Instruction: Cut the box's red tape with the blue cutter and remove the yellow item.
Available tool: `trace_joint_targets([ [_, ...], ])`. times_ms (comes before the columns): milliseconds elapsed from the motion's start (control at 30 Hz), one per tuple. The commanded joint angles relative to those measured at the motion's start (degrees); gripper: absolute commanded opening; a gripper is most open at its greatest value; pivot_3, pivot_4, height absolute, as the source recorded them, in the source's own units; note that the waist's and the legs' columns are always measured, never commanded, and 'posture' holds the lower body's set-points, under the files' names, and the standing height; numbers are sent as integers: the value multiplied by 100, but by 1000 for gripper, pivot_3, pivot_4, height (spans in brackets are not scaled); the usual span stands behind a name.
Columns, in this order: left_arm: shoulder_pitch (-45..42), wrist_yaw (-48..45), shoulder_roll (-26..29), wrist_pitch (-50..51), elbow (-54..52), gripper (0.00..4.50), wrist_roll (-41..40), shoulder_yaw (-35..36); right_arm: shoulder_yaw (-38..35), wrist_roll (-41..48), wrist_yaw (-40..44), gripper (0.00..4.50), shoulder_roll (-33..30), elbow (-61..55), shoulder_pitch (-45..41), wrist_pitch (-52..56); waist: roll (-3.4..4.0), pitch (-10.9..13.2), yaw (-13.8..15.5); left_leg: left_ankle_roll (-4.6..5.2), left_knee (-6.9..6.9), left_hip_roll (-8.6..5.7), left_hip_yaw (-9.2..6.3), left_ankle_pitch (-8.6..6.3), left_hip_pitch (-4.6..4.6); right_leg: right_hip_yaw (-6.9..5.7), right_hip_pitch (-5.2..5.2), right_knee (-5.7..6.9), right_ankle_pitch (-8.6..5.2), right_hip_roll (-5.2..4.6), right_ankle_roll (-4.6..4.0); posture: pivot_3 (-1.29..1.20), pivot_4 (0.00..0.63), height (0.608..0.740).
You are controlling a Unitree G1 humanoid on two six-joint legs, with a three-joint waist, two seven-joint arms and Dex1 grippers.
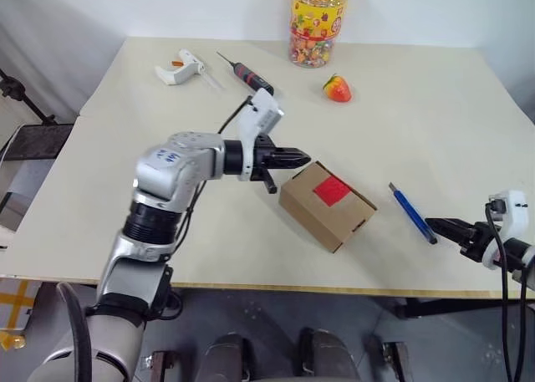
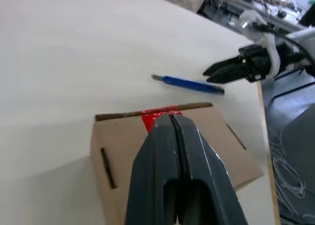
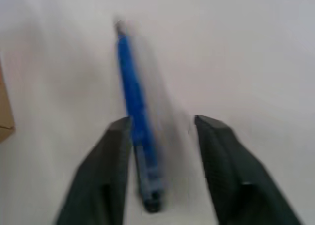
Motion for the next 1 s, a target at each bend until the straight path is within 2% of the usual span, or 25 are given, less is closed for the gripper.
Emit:
trace_joint_targets([
  [33, 212, -222, 407, 514, -703, 0, -388, 111, -252, 114, 66, 3437, -447, -492, 92, 67, 2, 0, 0, 0, -1, 0, -1, 0, 0, 0, 0, 0, 0, 0, 0, 0, 150, 740],
  [133, 581, -352, 772, 1013, -1221, 0, -705, 39, 82, 9, 116, 4449, -795, -742, -84, -41, 3, 0, 0, 0, -2, 1, 0, 0, 5, 3, 1, 0, 0, 0, 0, 0, 150, 740],
  [233, 966, -425, 1013, 1292, -1674, 0, -905, -116, 769, -335, -22, 4484, -990, -653, -693, -337, 2, 1, -16, 0, -1, 1, 6, 0, 10, 11, 2, 2, 0, 0, 0, 0, 150, 740],
  [333, 1217, -152, 849, 1342, -1832, 0, -946, -153, 1474, -613, -48, 4484, -874, -254, -1563, -617, 3, 2, -18, -1, -1, 2, 13, 1, 16, 20, 2, 3, 0, 1, 0, 0, 150, 740],
  [433, 1476, 113, 627, 1196, -1899, 0, -829, -324, 2304, -941, 126, 3887, -748, 260, -2375, -764, 3, 2, 10, -3, -2, 2, 9, 2, 14, 16, 2, 2, 0, 1, -1, 0, 150, 740],
  [600, 1798, 843, 154, 628, -1583, 0, -313, -502, 3679, -1839, 635, 2146, -399, 1421, -3508, -1619, 1, 3, -10, -3, -2, -2, 7, 2, 6, 12, 1, -4, 0, 0, 0, 0, 150, 740],
  [800, 1984, 1050, -55, 194, -1335, 0, -44, -666, 4368, -2312, 1249, 16, -60, 2109, -3984, -2058, 2, 3, -2, -3, -3, 0, 0, 2, -2, 0, -1, -6, 0, 0, 0, 0, 150, 740],
  [867, 1981, 1167, -89, -80, -1139, 0, 205, -777, 4575, -2404, 1537, 16, -85, 1897, -3944, -2052, 2, 3, 2, -3, -2, 0, -2, 2, -4, -2, -1, -7, 0, 0, -1, 0, 150, 740],
  [1000, 1830, 1554, -399, -785, -454, 0, 663, -699, 4704, -2016, 2197, 16, -211, 484, -3612, -1490, 2, 3, 0, -3, -2, 0, -4, 2, -5, -5, -1, -7, 0, 0, -1, 0, 150, 740],
])
